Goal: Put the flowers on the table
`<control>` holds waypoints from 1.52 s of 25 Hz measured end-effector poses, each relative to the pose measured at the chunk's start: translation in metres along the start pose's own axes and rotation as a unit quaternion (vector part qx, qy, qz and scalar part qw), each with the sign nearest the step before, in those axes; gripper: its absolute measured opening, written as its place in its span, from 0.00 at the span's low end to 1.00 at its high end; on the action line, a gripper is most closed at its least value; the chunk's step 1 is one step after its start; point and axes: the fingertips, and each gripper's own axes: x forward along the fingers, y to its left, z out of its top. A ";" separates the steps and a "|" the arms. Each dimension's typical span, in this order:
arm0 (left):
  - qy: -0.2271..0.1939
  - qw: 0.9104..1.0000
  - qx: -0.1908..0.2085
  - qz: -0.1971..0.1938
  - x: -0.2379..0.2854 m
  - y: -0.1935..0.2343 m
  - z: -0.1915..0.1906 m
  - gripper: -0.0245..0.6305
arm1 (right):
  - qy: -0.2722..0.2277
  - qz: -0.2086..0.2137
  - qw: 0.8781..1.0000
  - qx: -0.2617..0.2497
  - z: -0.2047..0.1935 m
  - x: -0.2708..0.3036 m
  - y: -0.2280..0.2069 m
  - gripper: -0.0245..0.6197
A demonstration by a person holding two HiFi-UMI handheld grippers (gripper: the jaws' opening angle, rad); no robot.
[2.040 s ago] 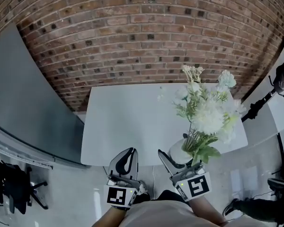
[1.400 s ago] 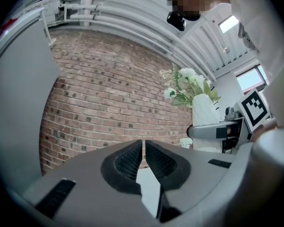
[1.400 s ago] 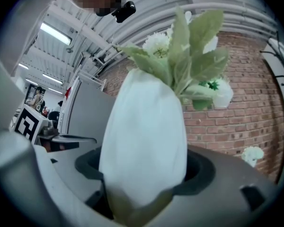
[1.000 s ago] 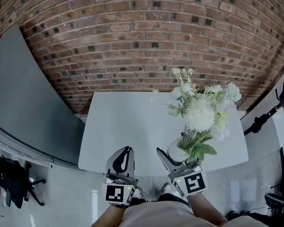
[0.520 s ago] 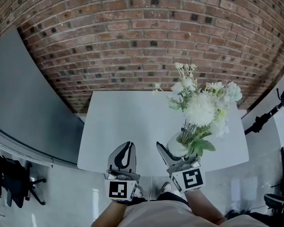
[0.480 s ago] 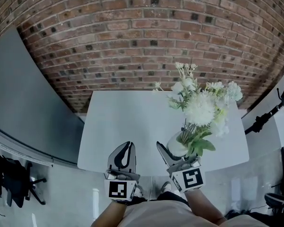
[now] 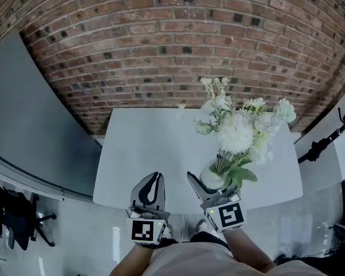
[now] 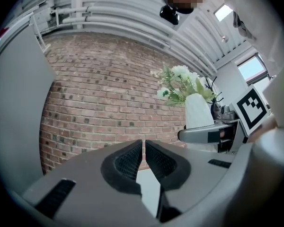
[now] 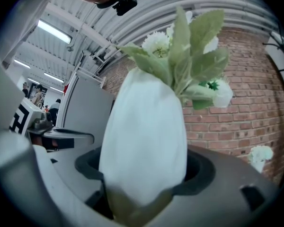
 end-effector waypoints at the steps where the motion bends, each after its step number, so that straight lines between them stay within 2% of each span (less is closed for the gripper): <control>1: 0.001 1.000 0.000 0.000 0.001 -0.001 -0.001 0.08 | 0.000 0.000 1.000 -0.001 0.000 0.002 -0.001 0.66; 5: 0.003 1.000 0.000 0.000 0.006 0.000 -0.004 0.08 | 0.007 0.004 1.000 -0.010 -0.007 0.009 -0.005 0.66; 11: 0.006 1.000 -0.001 0.006 0.014 0.003 -0.011 0.08 | 0.000 0.002 1.000 0.004 -0.014 0.021 -0.012 0.66; 17: 0.004 1.000 -0.005 0.011 0.016 0.006 -0.024 0.08 | 0.008 0.015 1.000 -0.015 -0.032 0.028 -0.009 0.66; 32: -0.004 1.000 -0.007 0.015 0.019 0.022 -0.075 0.08 | 0.004 0.021 1.000 -0.020 -0.087 0.050 0.002 0.66; 38: -0.005 1.000 -0.002 0.002 0.025 0.019 -0.098 0.08 | 0.008 0.012 1.000 -0.027 -0.116 0.055 -0.001 0.66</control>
